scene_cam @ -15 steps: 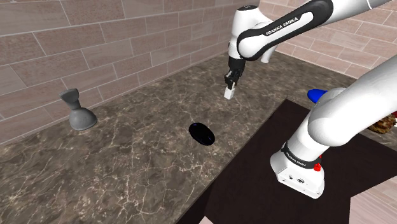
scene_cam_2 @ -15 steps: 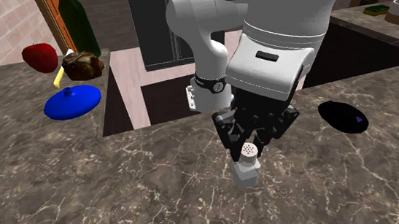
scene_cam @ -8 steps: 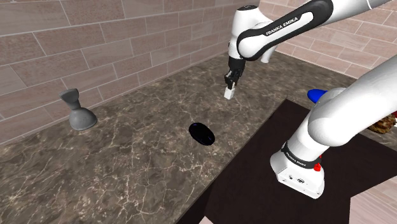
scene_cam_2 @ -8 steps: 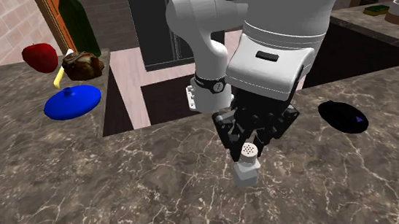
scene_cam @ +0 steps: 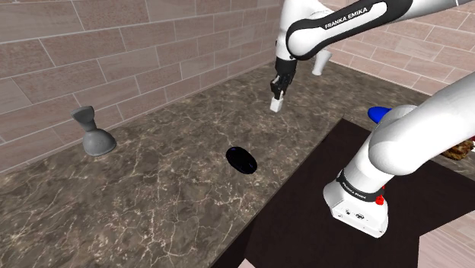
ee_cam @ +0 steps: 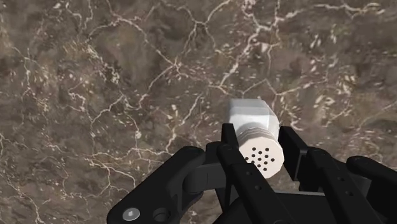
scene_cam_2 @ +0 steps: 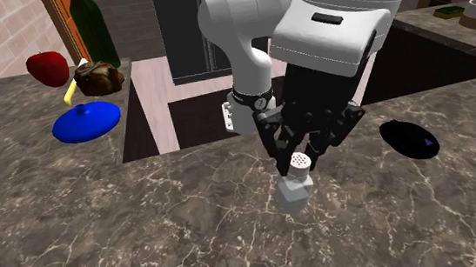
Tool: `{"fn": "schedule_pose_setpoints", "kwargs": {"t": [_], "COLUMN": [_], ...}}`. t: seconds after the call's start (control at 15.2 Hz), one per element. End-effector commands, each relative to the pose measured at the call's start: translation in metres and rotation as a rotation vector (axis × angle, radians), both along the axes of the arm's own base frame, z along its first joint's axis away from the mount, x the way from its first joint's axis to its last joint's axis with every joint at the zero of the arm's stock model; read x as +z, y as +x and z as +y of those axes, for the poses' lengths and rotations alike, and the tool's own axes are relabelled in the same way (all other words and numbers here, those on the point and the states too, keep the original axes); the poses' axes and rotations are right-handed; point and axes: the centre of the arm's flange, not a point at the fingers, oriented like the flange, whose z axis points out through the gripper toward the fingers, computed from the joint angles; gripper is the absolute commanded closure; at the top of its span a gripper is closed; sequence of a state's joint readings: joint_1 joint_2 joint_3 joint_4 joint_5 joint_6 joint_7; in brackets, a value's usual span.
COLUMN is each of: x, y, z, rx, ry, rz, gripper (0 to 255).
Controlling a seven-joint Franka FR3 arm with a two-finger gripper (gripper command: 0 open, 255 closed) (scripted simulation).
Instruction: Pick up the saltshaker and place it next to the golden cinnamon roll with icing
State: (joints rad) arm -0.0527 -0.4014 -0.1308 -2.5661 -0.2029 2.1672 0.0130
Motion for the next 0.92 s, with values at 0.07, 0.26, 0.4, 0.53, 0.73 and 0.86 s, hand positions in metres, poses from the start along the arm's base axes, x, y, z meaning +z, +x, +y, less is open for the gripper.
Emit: {"fn": "schedule_pose_setpoints", "kwargs": {"t": [0.07,0.26,0.4,0.53,0.73,0.86], "x": [0.016,0.032,0.042,0.053,0.068,0.079], "y": [0.0,0.0,0.0,0.0,0.0,0.0], "z": [-0.001,-0.001,-0.001,-0.001,-0.001,-0.001], "rx": [0.0,0.0,0.0,0.0,0.0,0.0], "ry": [0.0,0.0,0.0,0.0,0.0,0.0], "rz": [0.001,0.001,0.001,0.001,0.001,0.001], "gripper": [255,255,255,255,255,255]}}
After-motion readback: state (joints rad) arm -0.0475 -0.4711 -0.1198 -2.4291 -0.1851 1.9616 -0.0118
